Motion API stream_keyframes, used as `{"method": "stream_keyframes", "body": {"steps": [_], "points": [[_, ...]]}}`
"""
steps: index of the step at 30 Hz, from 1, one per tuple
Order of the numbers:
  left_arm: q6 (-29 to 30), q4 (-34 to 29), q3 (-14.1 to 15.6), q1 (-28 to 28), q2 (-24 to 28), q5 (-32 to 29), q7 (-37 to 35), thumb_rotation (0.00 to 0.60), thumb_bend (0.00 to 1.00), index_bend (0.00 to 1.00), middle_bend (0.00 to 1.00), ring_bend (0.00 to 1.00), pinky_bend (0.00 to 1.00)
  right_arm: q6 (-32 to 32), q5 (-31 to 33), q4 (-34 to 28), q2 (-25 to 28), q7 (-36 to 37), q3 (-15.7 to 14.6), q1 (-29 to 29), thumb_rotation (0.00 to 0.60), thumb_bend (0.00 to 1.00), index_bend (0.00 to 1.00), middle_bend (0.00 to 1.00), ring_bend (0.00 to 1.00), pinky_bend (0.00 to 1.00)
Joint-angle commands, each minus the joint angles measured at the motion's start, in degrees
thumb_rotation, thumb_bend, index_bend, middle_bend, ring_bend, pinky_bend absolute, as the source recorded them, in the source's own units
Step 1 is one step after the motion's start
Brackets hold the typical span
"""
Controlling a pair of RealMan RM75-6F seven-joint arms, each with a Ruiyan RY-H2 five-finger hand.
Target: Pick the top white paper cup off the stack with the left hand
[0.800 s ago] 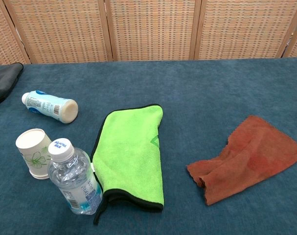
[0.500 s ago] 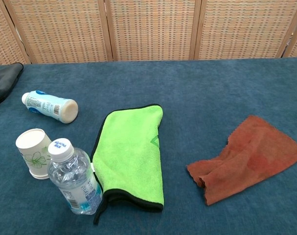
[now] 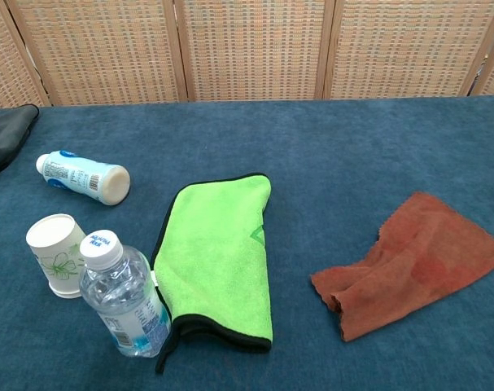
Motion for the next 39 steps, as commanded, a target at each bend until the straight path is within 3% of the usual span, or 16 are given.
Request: {"method": "stream_keyframes", "body": {"steps": [1, 9, 14, 19, 29, 39], "points": [[0.32, -0.29, 0.11, 0.1, 0.04, 0.4, 0.17, 0.6, 0.24, 0.0, 0.0, 0.0, 0.0, 0.2, -0.05, -0.05, 0.12, 0.22, 0.03, -0.08, 0.6, 0.12, 0.0, 0.0, 0.0, 0.0], [-1.02, -1.82, -0.13, -0.46, 0.92, -0.77, 1.21, 0.6, 0.24, 0.0, 0.0, 0.0, 0.0, -0.1, 0.31, -0.13, 0.2, 0.16, 0.08, -0.05, 0.6, 0.12, 0.0, 0.0, 0.0, 0.0], [-3.09, -5.55, -1.11, -2.08, 2.34, -2.51, 5.92, 0.6, 0.24, 0.13, 0.0, 0.0, 0.0, -0.27, 0.38, -0.25, 0.14, -0.06, 0.05, 0.0, 0.6, 0.12, 0.0, 0.0, 0.0, 0.0], [-6.37, -11.43, -1.93, -4.47, 5.03, -4.55, 11.79, 0.6, 0.24, 0.16, 0.0, 0.0, 0.0, -0.13, 0.41, -0.36, 0.38, 0.48, 0.07, -0.12, 0.6, 0.12, 0.0, 0.0, 0.0, 0.0], [-15.19, -19.75, -4.05, -11.06, 8.59, -14.28, 20.98, 0.6, 0.24, 0.21, 0.0, 0.0, 0.0, -0.23, 0.47, -0.21, 0.57, 1.25, 0.1, -0.11, 0.6, 0.12, 0.0, 0.0, 0.0, 0.0], [-19.68, -21.49, -4.02, -17.09, 5.24, -25.71, 28.84, 0.6, 0.24, 0.28, 0.0, 0.0, 0.0, -0.18, 0.62, -0.16, 0.8, 2.0, 0.21, -0.16, 0.6, 0.12, 0.0, 0.0, 0.0, 0.0]]}}
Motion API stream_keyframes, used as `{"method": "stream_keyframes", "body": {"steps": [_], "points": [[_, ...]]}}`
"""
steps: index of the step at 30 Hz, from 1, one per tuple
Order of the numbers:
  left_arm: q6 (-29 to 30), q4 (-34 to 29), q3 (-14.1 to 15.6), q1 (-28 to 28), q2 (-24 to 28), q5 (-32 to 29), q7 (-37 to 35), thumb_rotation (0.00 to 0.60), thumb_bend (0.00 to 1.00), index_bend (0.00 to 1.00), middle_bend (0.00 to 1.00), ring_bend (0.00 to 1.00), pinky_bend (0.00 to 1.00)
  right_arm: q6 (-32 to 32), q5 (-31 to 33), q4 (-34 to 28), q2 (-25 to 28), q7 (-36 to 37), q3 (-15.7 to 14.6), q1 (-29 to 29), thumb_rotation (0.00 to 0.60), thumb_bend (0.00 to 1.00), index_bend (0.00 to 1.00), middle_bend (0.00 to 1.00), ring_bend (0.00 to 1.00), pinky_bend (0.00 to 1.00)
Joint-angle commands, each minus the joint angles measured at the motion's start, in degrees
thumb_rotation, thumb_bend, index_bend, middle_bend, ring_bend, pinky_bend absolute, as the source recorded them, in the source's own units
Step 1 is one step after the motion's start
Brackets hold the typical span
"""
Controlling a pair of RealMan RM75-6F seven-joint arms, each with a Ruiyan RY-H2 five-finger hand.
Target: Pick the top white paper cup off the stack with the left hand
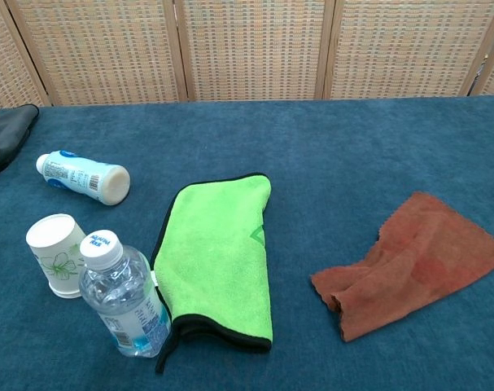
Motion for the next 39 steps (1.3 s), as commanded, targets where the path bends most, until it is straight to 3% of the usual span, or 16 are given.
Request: {"method": "stream_keyframes", "body": {"steps": [1, 13, 39], "points": [[-0.72, -0.2, 0.13, -2.17, -2.07, -3.01, 2.87, 0.6, 0.24, 0.28, 0.0, 0.0, 0.0, 0.05, -0.02, 0.02, 0.06, 0.17, 0.04, 0.0, 0.6, 0.12, 0.0, 0.0, 0.0, 0.0], [1.58, 0.98, 1.67, -6.98, -9.88, -9.58, 9.28, 0.6, 0.24, 0.31, 0.0, 0.0, 0.0, 0.57, -0.18, 0.14, 0.41, 1.44, 0.18, -0.21, 0.6, 0.12, 0.0, 0.0, 0.0, 0.0], [5.33, 1.93, 3.59, -11.92, -13.09, -13.89, 11.73, 0.6, 0.24, 0.34, 0.0, 0.0, 0.0, 0.89, -0.19, 0.28, 0.59, 2.18, 0.3, -0.4, 0.6, 0.12, 0.0, 0.0, 0.0, 0.0]]}}
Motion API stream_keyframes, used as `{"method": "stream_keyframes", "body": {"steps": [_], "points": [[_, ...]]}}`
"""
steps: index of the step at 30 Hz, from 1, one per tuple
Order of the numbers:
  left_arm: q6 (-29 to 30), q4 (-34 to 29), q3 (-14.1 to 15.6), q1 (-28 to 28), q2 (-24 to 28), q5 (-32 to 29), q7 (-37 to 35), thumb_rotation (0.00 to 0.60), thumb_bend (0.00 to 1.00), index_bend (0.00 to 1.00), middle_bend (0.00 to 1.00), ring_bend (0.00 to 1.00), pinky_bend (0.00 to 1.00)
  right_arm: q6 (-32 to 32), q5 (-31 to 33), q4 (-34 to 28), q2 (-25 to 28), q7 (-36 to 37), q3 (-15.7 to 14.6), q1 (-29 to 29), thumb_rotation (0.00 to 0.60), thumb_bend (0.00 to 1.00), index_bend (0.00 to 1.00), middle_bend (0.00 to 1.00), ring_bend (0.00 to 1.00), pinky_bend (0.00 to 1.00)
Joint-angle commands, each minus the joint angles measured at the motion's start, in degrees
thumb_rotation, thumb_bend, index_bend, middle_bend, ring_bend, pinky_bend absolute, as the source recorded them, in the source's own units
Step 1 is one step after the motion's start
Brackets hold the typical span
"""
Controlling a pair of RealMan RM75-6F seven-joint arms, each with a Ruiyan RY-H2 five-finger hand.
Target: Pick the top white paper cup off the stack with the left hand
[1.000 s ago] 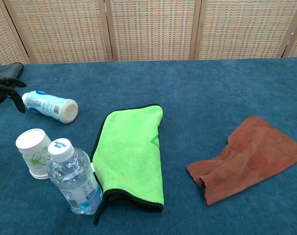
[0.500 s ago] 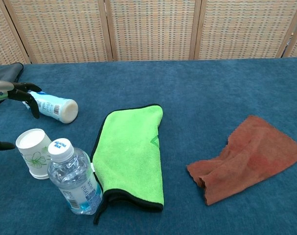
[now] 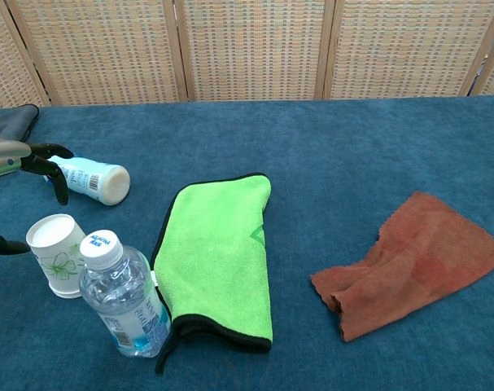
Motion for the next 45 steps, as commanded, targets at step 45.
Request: {"method": "stream_keyframes", "body": {"steps": [45], "points": [[1.95, 0.9, 1.63, -2.8, -0.03, -0.89, -2.46, 0.6, 0.24, 0.43, 0.0, 0.0, 0.0, -0.03, 0.14, 0.0, -0.11, -0.28, 0.14, -0.01, 0.6, 0.12, 0.0, 0.0, 0.0, 0.0]]}}
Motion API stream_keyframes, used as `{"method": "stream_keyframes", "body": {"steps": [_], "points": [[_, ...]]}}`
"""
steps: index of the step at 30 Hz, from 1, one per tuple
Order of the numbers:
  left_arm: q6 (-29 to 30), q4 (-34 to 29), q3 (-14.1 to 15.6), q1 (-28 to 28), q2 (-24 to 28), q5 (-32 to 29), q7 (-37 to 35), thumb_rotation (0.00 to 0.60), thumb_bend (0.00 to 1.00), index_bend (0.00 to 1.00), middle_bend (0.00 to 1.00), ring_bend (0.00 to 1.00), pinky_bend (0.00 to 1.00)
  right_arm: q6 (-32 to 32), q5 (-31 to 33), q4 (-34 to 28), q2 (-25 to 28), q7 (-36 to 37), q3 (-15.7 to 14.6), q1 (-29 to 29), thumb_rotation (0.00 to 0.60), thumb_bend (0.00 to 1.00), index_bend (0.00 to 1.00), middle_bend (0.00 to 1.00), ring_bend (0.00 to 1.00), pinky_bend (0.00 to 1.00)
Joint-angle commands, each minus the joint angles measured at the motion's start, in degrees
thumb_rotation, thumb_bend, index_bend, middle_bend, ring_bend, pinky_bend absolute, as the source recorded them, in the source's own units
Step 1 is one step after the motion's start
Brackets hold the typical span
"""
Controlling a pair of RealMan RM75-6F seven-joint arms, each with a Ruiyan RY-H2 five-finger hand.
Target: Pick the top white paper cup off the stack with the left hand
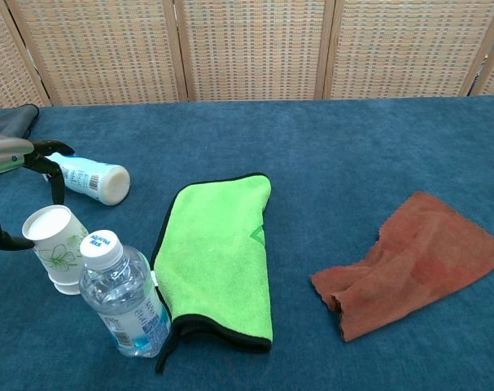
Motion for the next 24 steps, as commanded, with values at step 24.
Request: {"method": "stream_keyframes", "body": {"steps": [24], "points": [[-1.33, -14.1, -4.63, -0.5, 24.11, 2.9, -7.83, 0.6, 0.24, 0.43, 0.0, 0.0, 0.0, 0.42, -0.61, 0.38, -0.37, -0.07, -0.07, -0.01, 0.6, 0.12, 0.0, 0.0, 0.0, 0.0]]}}
